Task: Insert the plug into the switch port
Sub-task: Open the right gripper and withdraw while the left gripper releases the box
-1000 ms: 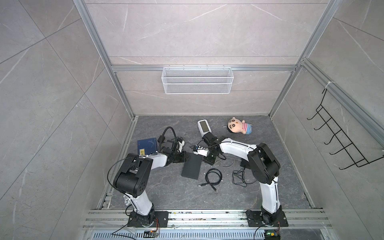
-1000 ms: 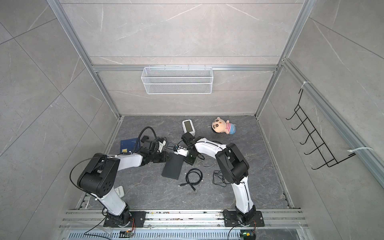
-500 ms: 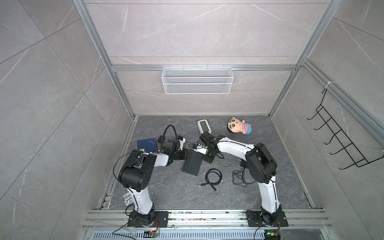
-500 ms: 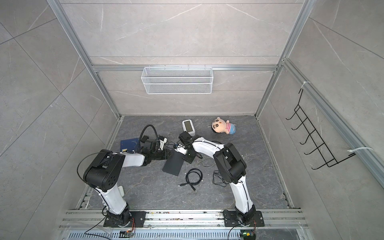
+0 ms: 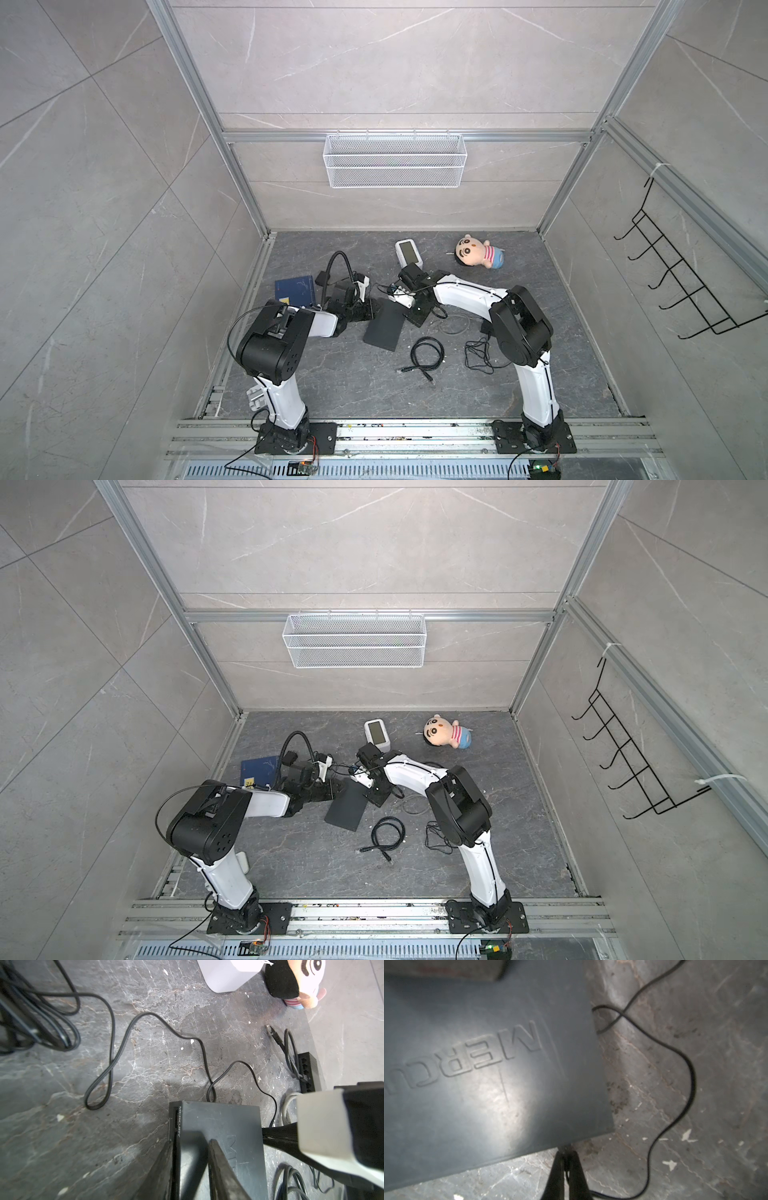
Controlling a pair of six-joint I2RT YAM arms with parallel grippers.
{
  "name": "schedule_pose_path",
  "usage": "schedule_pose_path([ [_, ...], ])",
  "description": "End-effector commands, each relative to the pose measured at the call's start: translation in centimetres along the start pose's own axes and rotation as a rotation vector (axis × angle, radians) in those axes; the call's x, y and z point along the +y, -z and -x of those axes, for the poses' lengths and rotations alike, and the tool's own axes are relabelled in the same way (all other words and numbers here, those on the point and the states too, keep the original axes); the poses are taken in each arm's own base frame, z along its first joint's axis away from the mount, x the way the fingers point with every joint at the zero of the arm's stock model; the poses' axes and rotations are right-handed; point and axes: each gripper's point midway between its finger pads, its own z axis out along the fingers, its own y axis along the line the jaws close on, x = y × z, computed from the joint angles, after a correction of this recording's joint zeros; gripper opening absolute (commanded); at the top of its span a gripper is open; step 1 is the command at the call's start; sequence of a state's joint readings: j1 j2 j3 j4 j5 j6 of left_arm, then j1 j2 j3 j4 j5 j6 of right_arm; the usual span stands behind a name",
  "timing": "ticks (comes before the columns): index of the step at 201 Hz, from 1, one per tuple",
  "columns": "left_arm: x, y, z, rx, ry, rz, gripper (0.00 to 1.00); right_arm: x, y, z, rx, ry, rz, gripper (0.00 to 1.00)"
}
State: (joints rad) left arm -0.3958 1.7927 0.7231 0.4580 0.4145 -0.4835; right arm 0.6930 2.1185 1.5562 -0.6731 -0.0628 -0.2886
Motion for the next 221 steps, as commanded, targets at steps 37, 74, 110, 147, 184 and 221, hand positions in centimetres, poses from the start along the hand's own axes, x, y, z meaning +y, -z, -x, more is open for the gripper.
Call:
schedule_pose_path([
  [37, -7.0, -0.1, -9.3, 0.327, 0.03, -0.256, 0.29, 3.9, 6.3, 18.2, -0.771, 0.067, 0.082, 0.05],
  [74, -7.0, -0.1, -9.3, 0.326, 0.024, -0.255, 0.29, 4.2, 6.0, 18.0, -0.78, 0.075, 0.088, 0.09],
  [110, -6.1, 0.7, -8.8, 0.325, 0.005, -0.185, 0.29, 3.8, 5.6, 16.8, -0.747, 0.108, 0.071, 0.13],
  [147, -2.9, 3.2, -6.1, 0.239, 0.01, -0.006, 0.31, 1.9, 6.0, 13.1, -0.657, 0.128, 0.035, 0.21],
  [184, -1.4, 5.3, -3.1, 0.13, 0.0, 0.098, 0.34, -0.3, 7.2, 9.2, -0.583, 0.115, 0.012, 0.28],
  [221, -2.6, 6.3, -1.6, 0.099, -0.03, 0.084, 0.34, -0.8, 9.3, 7.1, -0.562, 0.11, 0.006, 0.31],
])
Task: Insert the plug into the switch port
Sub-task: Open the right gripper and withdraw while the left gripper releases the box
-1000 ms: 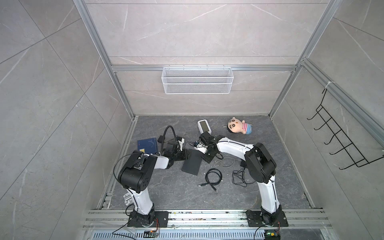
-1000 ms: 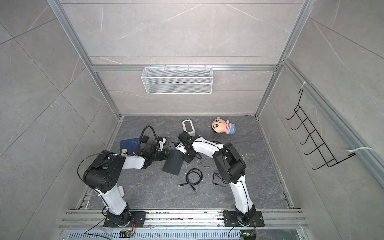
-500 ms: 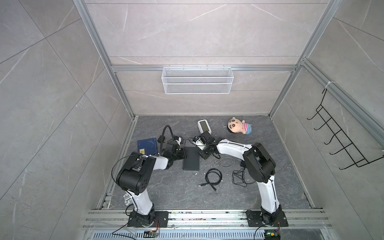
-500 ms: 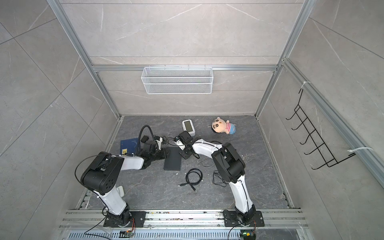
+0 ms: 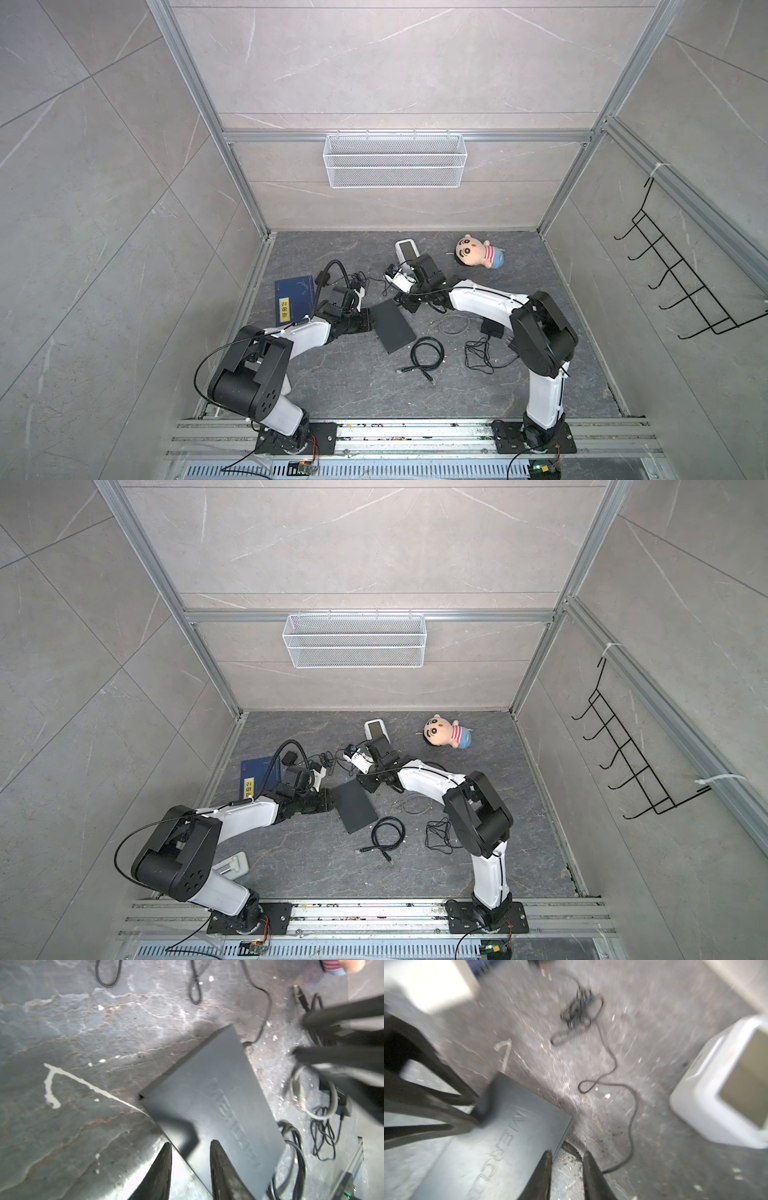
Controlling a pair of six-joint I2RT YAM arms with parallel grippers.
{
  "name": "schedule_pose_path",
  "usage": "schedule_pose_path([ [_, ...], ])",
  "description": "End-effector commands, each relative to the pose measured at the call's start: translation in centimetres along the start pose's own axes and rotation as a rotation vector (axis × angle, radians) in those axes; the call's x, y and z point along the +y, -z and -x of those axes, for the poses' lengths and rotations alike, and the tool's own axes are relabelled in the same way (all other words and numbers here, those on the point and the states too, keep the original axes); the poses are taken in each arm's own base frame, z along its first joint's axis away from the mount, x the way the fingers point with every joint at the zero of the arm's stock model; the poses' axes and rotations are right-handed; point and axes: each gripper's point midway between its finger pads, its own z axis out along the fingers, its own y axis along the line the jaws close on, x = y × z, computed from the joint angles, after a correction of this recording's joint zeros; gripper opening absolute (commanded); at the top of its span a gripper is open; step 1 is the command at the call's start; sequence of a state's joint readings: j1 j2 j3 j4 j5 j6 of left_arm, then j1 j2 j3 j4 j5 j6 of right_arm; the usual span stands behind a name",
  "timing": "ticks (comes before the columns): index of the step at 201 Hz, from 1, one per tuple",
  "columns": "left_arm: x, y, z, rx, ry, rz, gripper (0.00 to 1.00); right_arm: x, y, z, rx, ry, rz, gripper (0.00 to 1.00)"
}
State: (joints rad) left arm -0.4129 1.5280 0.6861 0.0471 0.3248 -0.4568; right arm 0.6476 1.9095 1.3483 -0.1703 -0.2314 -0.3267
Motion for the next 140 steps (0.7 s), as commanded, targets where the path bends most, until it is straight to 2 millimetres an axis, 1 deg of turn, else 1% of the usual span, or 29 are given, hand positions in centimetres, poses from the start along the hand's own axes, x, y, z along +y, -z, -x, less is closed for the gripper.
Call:
schedule_pose_path([
  [1, -2.3, 1.5, 1.3, -0.026, -0.066, -0.062, 0.34, 0.4, 2.3, 0.9, -0.04, 0.031, 0.029, 0.31],
  [22, -3.8, 2.8, 1.4, -0.052, -0.121, -0.097, 0.34, -0.1, 3.7, 0.5, -0.027, 0.006, -0.011, 0.31],
  [35, -5.6, 3.6, 1.2, -0.061, -0.196, -0.116, 0.34, -0.3, 4.5, 0.2, -0.027, -0.034, -0.039, 0.31],
  [51, -8.4, 4.0, -0.4, -0.035, -0.314, -0.145, 0.34, -0.6, 5.4, -0.4, -0.031, -0.093, -0.071, 0.31],
  [62, -10.0, 4.1, -2.1, -0.005, -0.385, -0.165, 0.34, -0.6, 5.9, -1.0, -0.028, -0.129, -0.089, 0.31],
  [76, -11.7, 4.3, -4.7, 0.044, -0.463, -0.199, 0.35, -0.7, 6.4, -2.3, -0.016, -0.17, -0.12, 0.32],
  [91, -12.6, 4.4, -7.5, 0.095, -0.517, -0.231, 0.35, -1.7, 6.9, -4.0, -0.007, -0.236, -0.175, 0.32],
  [105, -12.9, 4.1, -10.1, 0.143, -0.561, -0.237, 0.36, -3.1, 7.5, -5.5, -0.004, -0.317, -0.23, 0.32],
  [117, -12.7, 3.6, -12.1, 0.183, -0.591, -0.214, 0.37, -4.5, 8.1, -6.8, -0.007, -0.39, -0.269, 0.32],
  [130, -12.5, 3.0, -14.0, 0.226, -0.616, -0.196, 0.37, -5.3, 8.7, -7.7, -0.012, -0.44, -0.294, 0.32],
  [140, -12.4, 2.6, -15.3, 0.249, -0.643, -0.174, 0.38, -5.5, 9.0, -8.0, -0.012, -0.455, -0.299, 0.33],
])
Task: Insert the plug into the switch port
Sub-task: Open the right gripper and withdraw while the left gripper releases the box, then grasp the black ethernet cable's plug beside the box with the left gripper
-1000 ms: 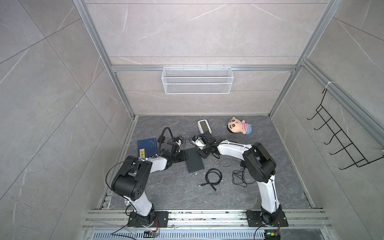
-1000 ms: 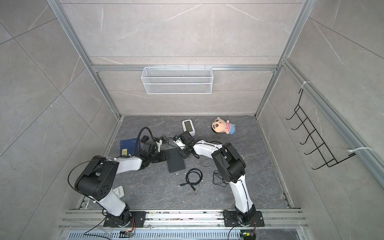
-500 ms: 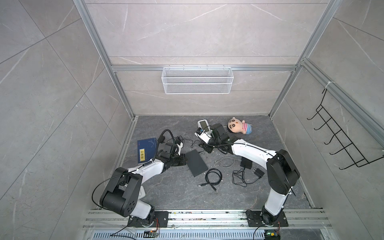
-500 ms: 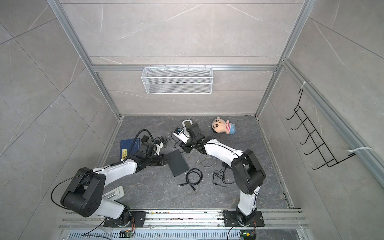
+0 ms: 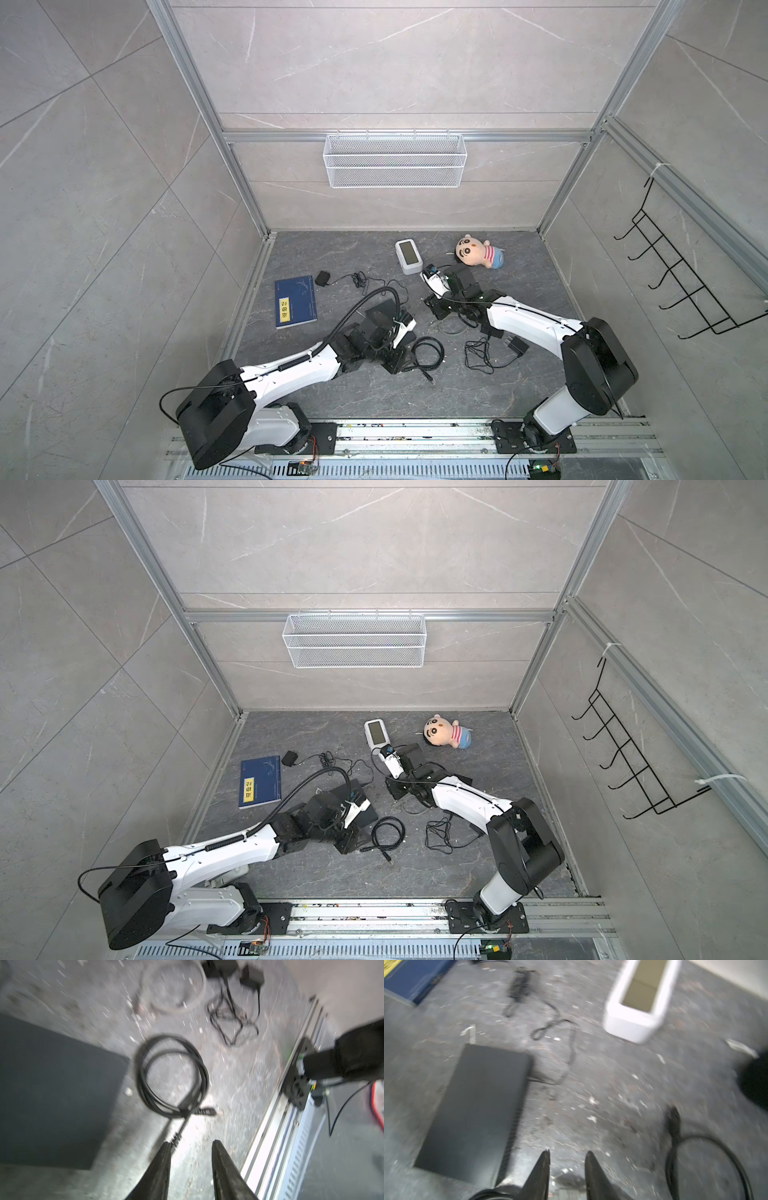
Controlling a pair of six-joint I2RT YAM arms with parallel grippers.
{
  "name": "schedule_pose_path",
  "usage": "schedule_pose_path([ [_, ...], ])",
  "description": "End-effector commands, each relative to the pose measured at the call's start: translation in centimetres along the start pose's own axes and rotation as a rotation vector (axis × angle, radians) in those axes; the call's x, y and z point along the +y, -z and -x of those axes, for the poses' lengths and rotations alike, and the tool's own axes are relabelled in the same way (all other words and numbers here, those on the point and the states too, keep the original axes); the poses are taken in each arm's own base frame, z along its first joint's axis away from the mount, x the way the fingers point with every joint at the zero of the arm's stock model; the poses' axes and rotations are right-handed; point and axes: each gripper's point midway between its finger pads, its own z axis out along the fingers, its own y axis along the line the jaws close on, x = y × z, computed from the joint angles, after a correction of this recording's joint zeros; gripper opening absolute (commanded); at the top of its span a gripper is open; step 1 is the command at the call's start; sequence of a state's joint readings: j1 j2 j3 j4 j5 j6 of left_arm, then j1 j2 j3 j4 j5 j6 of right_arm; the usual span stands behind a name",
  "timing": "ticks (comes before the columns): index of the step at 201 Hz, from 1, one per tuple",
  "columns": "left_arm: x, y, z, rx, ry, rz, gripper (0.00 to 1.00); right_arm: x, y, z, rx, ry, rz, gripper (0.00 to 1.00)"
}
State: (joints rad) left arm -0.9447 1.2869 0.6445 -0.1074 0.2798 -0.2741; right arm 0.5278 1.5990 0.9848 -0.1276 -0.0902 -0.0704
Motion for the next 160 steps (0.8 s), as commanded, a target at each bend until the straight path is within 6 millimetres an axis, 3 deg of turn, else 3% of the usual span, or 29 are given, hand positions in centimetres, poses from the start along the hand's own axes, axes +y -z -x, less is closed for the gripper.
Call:
schedule_pose_path([
  [1, 0.0, -1.2, -2.7, 0.083, -0.051, 0.063, 0.38, -2.1, 1.3, 0.5, -0.052, -0.12, -0.067, 0.33],
  [34, 0.9, -3.3, -4.6, 0.177, -0.104, 0.182, 0.39, -1.2, 1.8, 0.1, -0.054, -0.131, -0.022, 0.33],
  [64, 3.2, -4.1, -4.0, 0.2, -0.121, 0.327, 0.38, -0.6, 1.6, -0.4, -0.044, -0.133, 0.01, 0.33],
  [101, 1.5, -4.3, -3.0, 0.195, -0.131, 0.257, 0.39, -0.4, 1.6, -0.9, -0.029, -0.123, 0.022, 0.33],
  [144, -0.4, -4.2, -1.4, 0.08, 0.12, 0.169, 0.44, -0.4, 1.4, -1.2, -0.021, -0.124, 0.022, 0.33],
  [160, 0.2, -3.5, -0.6, 0.021, 0.264, 0.213, 0.47, -0.3, 1.3, -1.4, -0.017, -0.124, 0.025, 0.33],
])
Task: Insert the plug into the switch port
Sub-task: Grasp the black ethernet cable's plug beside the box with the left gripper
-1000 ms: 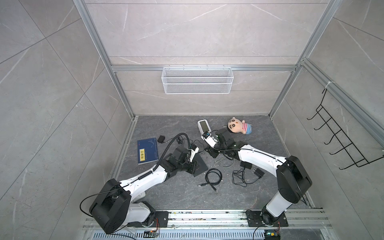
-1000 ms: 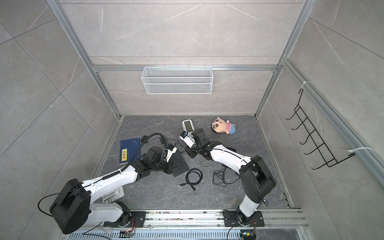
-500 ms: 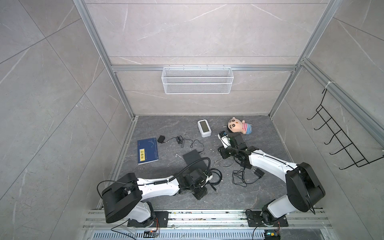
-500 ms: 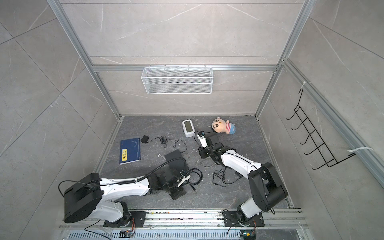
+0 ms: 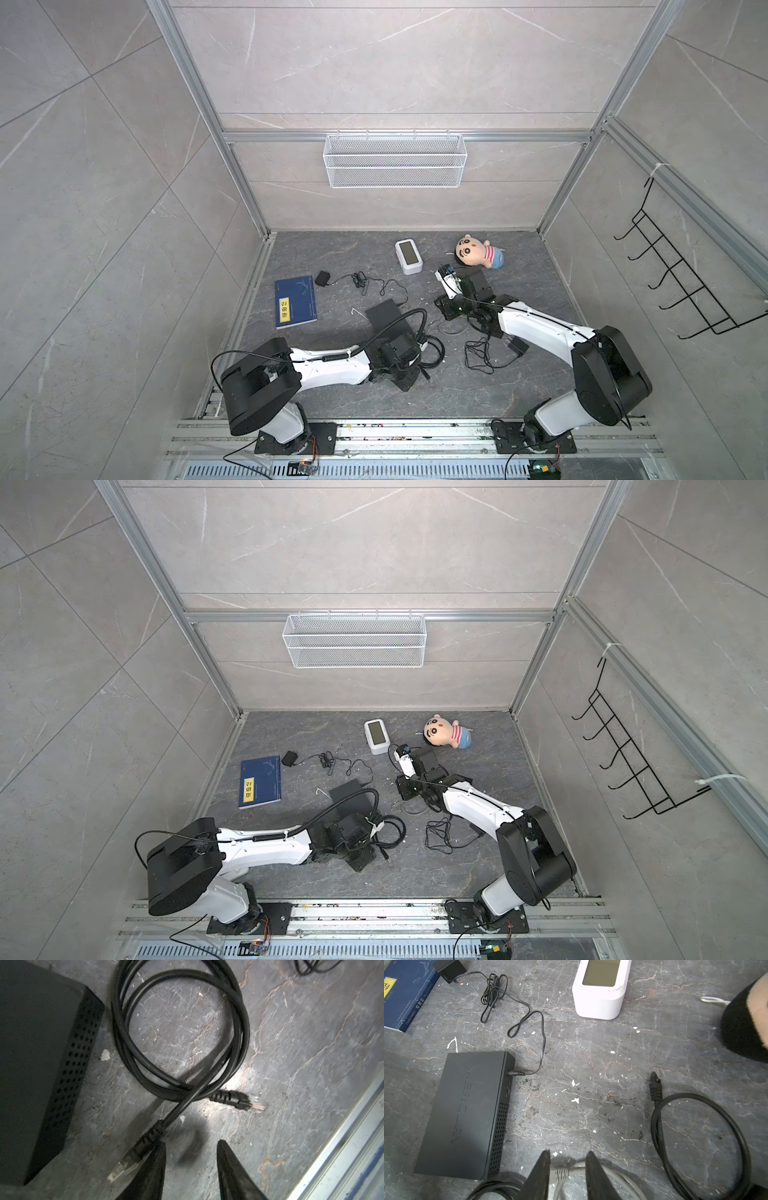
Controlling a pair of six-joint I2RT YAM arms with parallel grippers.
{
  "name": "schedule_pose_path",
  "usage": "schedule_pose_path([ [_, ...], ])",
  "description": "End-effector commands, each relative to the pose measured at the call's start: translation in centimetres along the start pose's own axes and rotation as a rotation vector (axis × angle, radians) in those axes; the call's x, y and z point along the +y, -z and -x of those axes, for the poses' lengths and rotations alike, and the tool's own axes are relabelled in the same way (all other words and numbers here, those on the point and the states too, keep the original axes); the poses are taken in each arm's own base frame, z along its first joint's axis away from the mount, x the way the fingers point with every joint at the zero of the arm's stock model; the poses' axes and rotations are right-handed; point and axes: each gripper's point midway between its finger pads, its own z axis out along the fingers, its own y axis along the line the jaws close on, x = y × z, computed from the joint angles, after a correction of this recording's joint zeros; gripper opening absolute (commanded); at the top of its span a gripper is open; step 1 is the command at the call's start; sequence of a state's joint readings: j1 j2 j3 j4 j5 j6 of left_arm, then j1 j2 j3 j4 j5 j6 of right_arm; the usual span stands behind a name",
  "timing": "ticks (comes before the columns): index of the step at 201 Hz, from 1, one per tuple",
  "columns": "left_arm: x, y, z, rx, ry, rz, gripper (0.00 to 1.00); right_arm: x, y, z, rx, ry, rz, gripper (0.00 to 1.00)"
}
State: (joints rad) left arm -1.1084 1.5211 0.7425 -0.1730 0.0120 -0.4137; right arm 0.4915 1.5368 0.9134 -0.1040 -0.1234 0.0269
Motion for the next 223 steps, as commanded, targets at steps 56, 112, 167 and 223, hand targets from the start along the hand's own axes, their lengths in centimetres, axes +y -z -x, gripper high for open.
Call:
schedule_pose_path([
  [56, 1.9, 2.4, 4.5, -0.34, 0.771, -0.007, 0.48, 0.4, 0.7, -0.2, -0.017, -0.005, 0.013, 0.33],
  [112, 0.1, 2.2, 6.2, -0.349, 0.781, 0.005, 0.5, 0.5, 0.8, -0.1, -0.026, 0.002, 0.015, 0.34],
  [167, -0.9, 1.7, 4.2, -0.36, 1.001, 0.027, 0.51, 0.5, 0.2, 0.1, -0.03, 0.003, 0.022, 0.34],
  [223, 0.5, 1.2, 2.2, -0.353, 1.184, 0.111, 0.54, 0.6, -0.1, -0.2, -0.029, 0.001, 0.032, 0.34],
])
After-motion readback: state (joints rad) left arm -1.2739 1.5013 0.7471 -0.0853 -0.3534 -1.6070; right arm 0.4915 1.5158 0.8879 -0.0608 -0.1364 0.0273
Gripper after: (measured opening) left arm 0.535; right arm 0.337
